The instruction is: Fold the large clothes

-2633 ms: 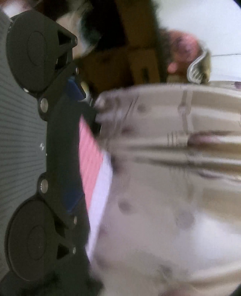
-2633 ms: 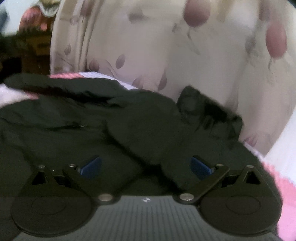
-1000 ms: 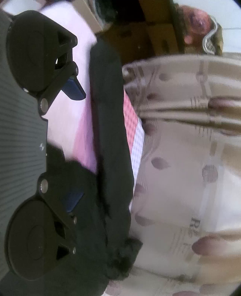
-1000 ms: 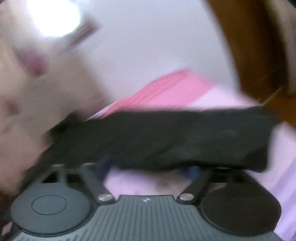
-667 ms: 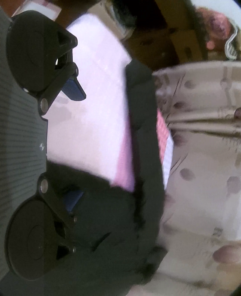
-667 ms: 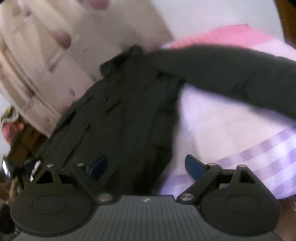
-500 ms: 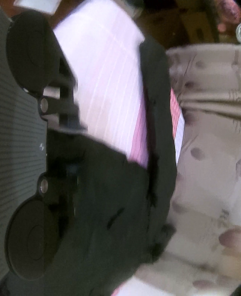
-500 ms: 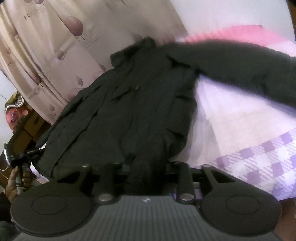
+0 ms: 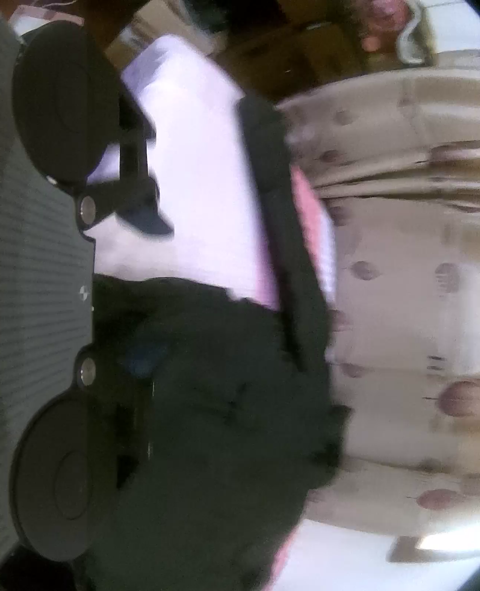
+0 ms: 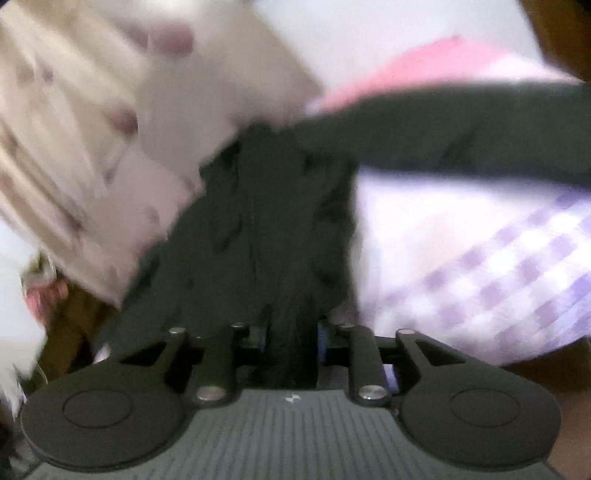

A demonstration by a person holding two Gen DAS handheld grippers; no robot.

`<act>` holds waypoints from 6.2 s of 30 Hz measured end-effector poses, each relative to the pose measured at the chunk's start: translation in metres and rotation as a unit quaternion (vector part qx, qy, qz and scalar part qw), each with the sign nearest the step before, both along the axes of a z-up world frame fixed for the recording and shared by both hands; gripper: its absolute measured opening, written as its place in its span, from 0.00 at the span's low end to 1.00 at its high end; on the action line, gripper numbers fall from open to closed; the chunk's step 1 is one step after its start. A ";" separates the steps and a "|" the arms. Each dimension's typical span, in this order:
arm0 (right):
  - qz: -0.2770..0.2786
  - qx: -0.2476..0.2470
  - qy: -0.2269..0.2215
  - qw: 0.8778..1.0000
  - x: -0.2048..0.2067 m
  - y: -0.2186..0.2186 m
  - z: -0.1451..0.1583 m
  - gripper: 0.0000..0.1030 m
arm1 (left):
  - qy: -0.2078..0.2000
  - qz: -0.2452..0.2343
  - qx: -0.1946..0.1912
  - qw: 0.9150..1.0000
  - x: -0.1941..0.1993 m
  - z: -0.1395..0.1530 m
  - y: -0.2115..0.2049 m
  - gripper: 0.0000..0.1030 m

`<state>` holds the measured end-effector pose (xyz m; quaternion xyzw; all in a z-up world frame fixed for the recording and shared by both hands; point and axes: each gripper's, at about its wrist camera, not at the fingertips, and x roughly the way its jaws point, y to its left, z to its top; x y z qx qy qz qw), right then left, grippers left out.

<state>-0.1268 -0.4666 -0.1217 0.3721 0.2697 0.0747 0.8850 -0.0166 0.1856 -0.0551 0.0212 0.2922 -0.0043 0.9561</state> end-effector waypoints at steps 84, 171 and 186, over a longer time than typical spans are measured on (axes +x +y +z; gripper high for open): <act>0.227 -0.289 -0.090 0.926 0.420 0.328 0.002 0.58 | -0.061 0.047 -0.299 0.951 0.204 -0.056 -0.064 1.00; 0.029 -0.110 -0.110 0.987 0.289 0.093 0.061 1.00 | -0.062 -0.224 -0.167 0.958 0.279 0.039 -0.301 0.19; 0.076 -0.072 -0.002 0.995 0.373 0.095 0.035 1.00 | -0.121 -0.119 -0.118 0.978 0.236 0.012 -0.180 0.99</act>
